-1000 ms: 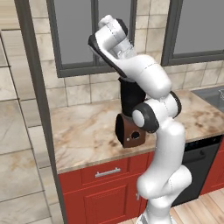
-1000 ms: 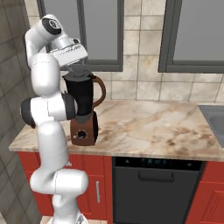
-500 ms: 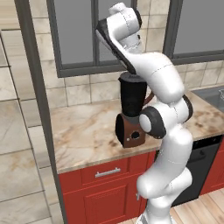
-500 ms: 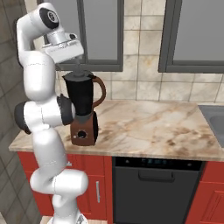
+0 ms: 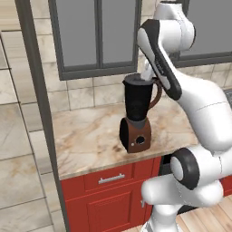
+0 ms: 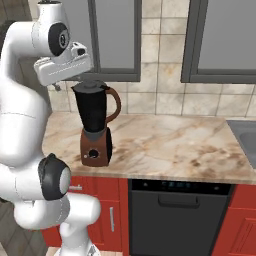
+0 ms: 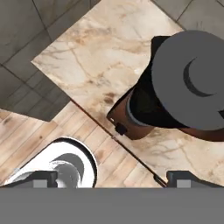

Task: Grab the lemon wedge and garlic from the fridge, place them in the blender, close the lid, and turn on the blender to create a marinade.

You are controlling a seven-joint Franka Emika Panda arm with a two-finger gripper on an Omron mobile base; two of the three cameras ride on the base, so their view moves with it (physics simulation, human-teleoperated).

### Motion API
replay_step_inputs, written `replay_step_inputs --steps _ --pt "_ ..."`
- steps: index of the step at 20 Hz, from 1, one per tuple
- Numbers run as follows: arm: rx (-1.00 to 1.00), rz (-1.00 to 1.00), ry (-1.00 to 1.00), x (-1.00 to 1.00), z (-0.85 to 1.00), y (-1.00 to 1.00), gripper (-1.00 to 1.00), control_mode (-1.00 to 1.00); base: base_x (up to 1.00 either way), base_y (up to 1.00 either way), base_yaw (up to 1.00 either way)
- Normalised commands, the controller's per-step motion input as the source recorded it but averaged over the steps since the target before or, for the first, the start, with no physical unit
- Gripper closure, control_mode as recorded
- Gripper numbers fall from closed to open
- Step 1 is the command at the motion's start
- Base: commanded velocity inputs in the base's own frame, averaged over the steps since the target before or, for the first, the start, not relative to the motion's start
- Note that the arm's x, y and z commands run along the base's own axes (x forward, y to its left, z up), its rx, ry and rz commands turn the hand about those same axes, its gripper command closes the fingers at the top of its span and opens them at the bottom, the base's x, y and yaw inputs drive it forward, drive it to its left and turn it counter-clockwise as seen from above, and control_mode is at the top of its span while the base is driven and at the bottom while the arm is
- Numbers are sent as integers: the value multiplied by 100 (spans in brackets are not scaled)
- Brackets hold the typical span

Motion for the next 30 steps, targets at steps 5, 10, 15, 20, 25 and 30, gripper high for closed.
replay_step_inputs --steps 5,10,15,20,25,30 --pt "16 0 -33 -100 -61 -21 -100 -100 0 0 0" --pt "1 -3 -20 -33 -17 -3 -100 -100 0 0 0" --pt "1 -6 -2 0 0 0 -100 -100 0 0 0" --pt "0 0 6 -16 -11 0 -100 -100 0 0 0" --pt "0 -1 10 -63 -50 0 -100 -100 0 0 0" --pt "6 -19 0 -46 -80 -9 -100 -100 0 0 0"
